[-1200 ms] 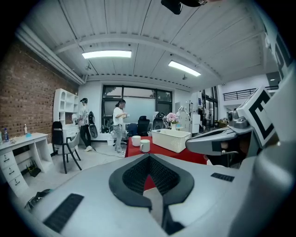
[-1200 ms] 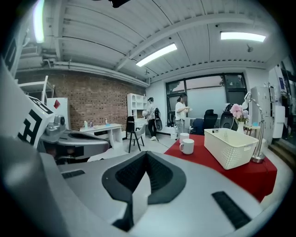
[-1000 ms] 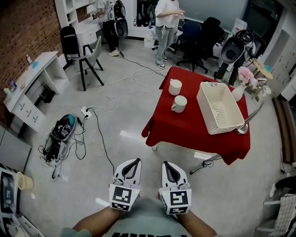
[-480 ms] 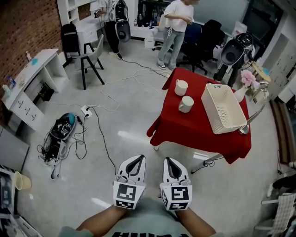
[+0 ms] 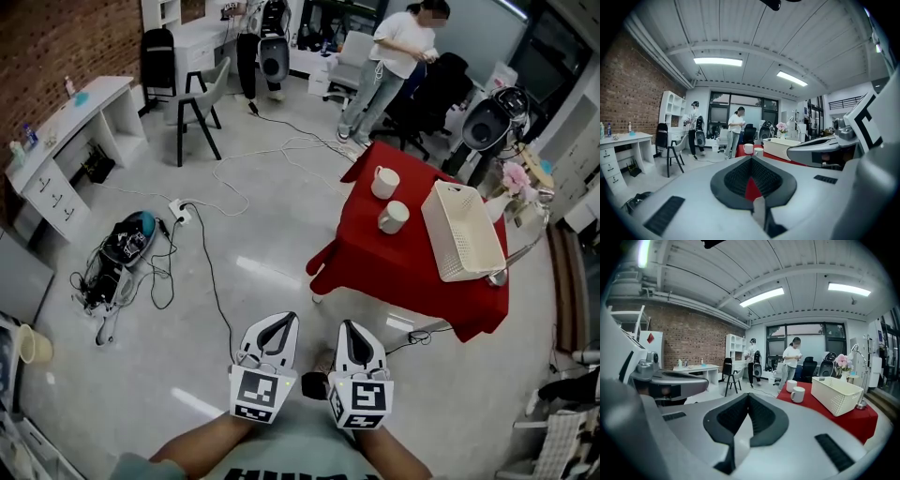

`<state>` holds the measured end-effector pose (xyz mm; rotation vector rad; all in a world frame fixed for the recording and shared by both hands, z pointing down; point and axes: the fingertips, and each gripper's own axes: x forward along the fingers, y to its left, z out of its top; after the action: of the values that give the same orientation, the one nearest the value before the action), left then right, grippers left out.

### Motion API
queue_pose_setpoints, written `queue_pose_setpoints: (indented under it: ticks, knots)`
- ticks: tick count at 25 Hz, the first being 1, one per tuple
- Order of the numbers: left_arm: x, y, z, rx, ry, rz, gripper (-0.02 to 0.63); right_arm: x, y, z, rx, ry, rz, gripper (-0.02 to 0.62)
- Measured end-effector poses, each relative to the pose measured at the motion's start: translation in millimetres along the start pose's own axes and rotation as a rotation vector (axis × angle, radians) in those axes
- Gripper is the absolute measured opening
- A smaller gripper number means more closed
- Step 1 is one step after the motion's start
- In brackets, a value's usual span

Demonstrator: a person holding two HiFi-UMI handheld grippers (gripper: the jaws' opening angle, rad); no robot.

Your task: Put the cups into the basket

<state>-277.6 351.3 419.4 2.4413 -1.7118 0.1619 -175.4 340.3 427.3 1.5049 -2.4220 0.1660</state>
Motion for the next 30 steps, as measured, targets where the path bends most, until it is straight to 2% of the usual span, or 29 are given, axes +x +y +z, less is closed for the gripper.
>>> queue_pose_setpoints:
  ticks: [8, 15, 30]
  knots:
    - [12, 12, 3, 0.011, 0.005, 0.019, 0.005, 22, 0, 8, -0.009, -0.012, 0.028, 0.012]
    - [50, 12, 9, 0.021, 0.015, 0.028, 0.005, 48, -26, 16, -0.011, -0.023, 0.043, 0.012]
    - [186, 5, 28, 0.041, 0.077, 0.021, 0.005, 137, -131, 23, 0.007, 0.022, 0.033, 0.012]
